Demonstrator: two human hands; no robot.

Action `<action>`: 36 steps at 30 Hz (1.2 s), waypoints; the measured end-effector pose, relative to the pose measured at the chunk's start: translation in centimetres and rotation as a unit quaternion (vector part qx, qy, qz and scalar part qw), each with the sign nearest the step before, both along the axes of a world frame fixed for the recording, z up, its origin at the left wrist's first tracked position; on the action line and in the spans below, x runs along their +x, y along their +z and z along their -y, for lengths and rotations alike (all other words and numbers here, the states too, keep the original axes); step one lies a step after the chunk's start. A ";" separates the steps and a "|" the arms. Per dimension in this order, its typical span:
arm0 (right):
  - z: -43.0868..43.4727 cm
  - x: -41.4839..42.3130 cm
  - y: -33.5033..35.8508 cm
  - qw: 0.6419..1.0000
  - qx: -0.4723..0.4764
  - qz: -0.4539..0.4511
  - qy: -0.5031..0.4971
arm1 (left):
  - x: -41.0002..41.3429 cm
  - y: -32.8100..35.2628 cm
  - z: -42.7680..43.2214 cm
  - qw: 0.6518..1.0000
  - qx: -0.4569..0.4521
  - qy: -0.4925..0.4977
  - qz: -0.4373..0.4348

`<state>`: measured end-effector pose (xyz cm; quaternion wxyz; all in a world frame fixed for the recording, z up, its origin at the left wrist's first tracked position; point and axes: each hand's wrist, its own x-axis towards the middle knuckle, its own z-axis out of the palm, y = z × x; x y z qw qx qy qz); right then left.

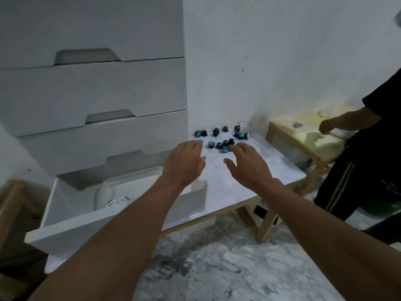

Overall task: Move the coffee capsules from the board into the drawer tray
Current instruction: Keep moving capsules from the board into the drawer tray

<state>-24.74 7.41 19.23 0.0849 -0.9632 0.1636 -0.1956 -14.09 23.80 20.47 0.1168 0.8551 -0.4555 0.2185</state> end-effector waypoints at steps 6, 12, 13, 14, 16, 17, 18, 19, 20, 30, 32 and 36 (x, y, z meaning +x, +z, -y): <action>10.4 0.4 -1.6 0.999 0.027 -0.036 0.000 | 0.0 -1.6 10.4 0.998 -0.031 0.009 -0.047; 19.0 1.6 -2.4 0.996 0.040 -0.070 0.042 | 0.0 -3.8 18.0 0.995 -0.031 0.054 -0.084; 20.2 1.9 -2.6 0.995 0.043 -0.074 0.048 | 0.1 -4.2 18.8 0.993 -0.026 0.062 -0.094; 21.2 2.2 -2.9 0.994 0.047 -0.079 0.054 | 0.2 -4.6 19.6 0.992 -0.021 0.069 -0.106; 22.9 2.9 -3.6 0.992 0.053 -0.086 0.069 | 0.6 -5.3 20.8 0.989 -0.013 0.084 -0.122; 23.5 3.4 -4.0 0.992 0.057 -0.086 0.075 | 0.9 -5.8 21.4 0.988 -0.008 0.089 -0.126; 24.1 3.9 -4.3 0.991 0.061 -0.086 0.080 | 1.3 -6.2 21.9 0.987 -0.004 0.092 -0.130; 24.6 4.5 -4.7 0.991 0.063 -0.087 0.083 | 1.9 -6.6 22.3 0.986 0.000 0.095 -0.134; 25.1 5.2 -5.2 0.990 0.066 -0.089 0.087 | 2.5 -7.0 22.8 0.986 0.004 0.098 -0.137; 29.2 14.4 -10.3 0.977 0.106 -0.153 0.100 | 11.3 -12.8 27.9 0.972 0.037 0.119 -0.199; 29.7 16.3 -11.3 0.971 0.118 -0.176 0.110 | 13.0 -13.8 28.9 0.964 0.046 0.119 -0.234; 30.4 20.3 -12.8 0.963 0.139 -0.197 0.122 | 16.6 -15.4 30.5 0.952 0.052 0.113 -0.279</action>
